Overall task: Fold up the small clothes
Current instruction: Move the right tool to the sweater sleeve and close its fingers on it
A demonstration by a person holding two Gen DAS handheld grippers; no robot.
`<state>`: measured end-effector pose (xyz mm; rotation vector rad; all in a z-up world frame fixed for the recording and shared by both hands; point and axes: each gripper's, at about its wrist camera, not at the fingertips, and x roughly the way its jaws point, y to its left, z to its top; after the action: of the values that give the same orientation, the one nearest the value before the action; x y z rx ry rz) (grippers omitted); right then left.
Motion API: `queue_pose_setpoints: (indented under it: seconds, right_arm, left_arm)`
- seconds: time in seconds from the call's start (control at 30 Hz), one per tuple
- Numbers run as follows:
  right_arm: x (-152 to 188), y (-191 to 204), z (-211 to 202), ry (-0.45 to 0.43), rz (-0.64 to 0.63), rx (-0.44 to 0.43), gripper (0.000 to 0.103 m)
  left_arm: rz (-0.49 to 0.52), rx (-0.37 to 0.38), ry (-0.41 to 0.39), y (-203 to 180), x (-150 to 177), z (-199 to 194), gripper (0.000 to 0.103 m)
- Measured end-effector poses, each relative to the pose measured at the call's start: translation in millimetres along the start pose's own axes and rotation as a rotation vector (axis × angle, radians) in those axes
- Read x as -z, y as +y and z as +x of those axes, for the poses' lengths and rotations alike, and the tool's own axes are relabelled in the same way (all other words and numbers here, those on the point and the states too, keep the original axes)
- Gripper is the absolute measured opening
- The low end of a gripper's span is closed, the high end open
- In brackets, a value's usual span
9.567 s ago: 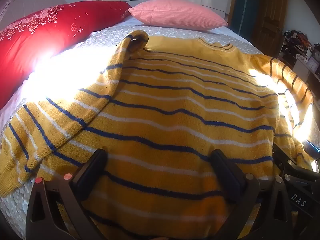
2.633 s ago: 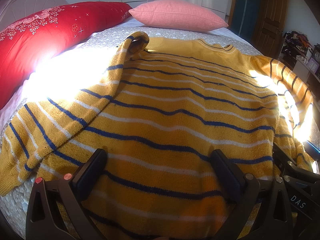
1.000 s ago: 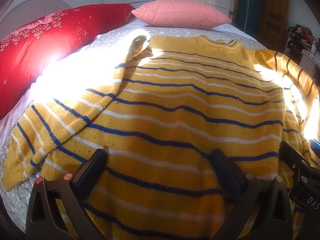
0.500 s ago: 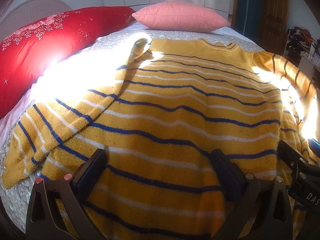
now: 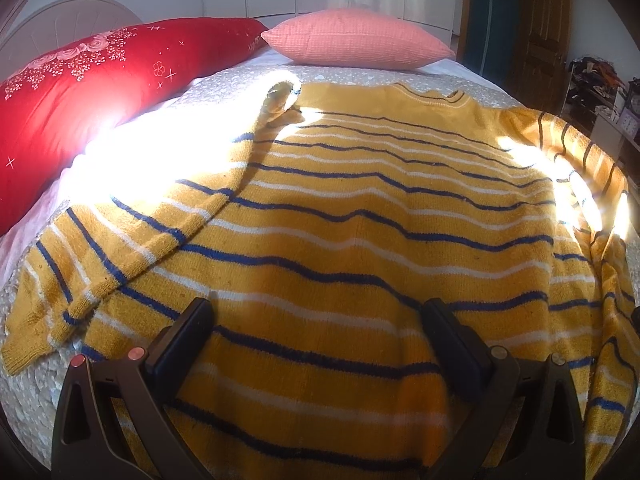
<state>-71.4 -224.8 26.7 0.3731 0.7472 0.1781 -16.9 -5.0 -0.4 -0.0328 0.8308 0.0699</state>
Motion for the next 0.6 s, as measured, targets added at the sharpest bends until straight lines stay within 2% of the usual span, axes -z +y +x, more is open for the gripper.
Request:
queue_pose_setpoints:
  seconds: [0.13, 0.2, 0.33, 0.47, 0.6]
  right_arm:
    - [1, -16, -23, -0.065, 0.056, 0.043, 0.099]
    - [-1, -22, -29, -0.079, 0.067, 0.088, 0.093]
    - [-6, -33, -37, -0.108, 0.071, 0.154, 0.088]
    - [-8, -36, -25, -0.065, 0.048, 0.193, 0.087]
    - [-7, -31, -5, -0.005, 0.043, 0.17, 0.087]
  left_arm:
    - [-0.007, 0.019, -0.009, 2, 1, -2, 0.103]
    - [-0.013, 0.033, -0.014, 4, 2, -3, 0.103]
    - [-0.026, 0.062, -0.025, 7, 3, -5, 0.103]
    - [-0.037, 0.083, -0.031, 9, 3, -6, 0.103]
    - [-0.046, 0.098, -0.037, 10, 3, -6, 0.103]
